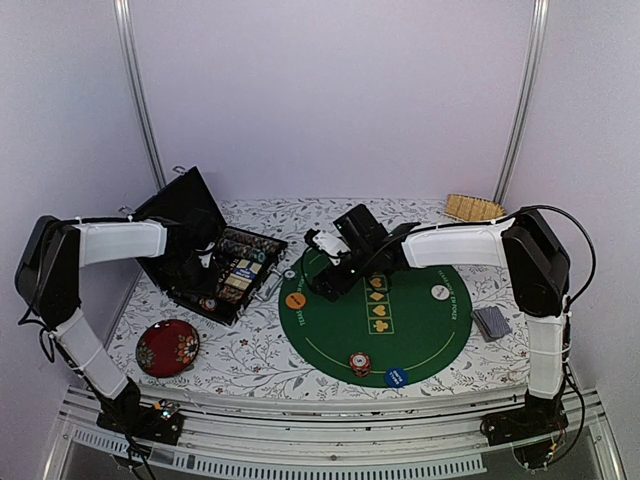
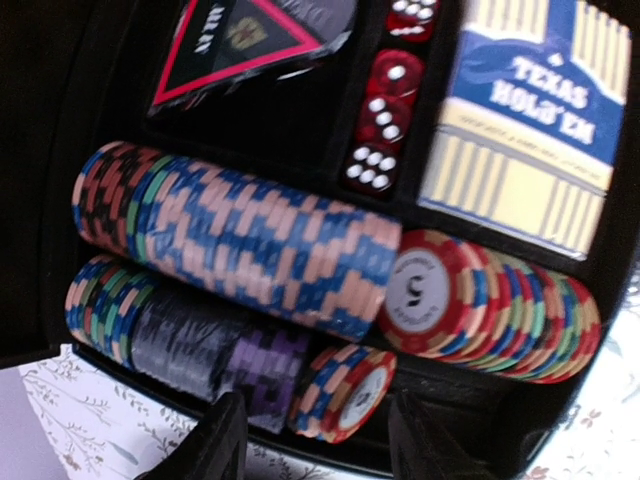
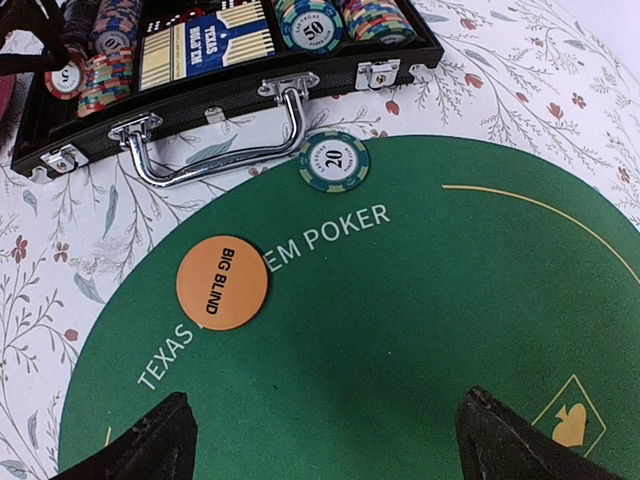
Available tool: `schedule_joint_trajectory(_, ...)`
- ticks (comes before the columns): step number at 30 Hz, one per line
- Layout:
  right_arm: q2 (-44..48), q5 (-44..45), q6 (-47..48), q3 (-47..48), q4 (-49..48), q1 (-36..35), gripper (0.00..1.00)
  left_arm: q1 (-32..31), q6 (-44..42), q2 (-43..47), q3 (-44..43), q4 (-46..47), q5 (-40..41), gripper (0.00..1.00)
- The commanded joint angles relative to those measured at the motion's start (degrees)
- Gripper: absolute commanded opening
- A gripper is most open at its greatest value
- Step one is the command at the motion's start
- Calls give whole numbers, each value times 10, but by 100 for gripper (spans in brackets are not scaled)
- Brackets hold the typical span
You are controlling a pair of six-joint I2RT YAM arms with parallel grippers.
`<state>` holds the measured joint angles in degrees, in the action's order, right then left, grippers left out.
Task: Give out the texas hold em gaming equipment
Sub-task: Pick up the pile of poker chips from the chip case.
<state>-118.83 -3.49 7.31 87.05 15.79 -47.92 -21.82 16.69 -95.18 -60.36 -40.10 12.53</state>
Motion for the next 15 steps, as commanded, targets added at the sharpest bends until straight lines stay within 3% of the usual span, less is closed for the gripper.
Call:
schedule_joint_trajectory(1,27,-10,-1,-2,-6,5,91,-8,-25,20,-14,40,-48,51)
schedule_joint_trajectory(6,31,-10,-1,-4,-4,4,92,-5,-55,5,-48,103,-106,53)
schedule_joint_trajectory(15,49,0,-7,-30,-3,5,91,-1,-73,-156,-200,145,-135,71)
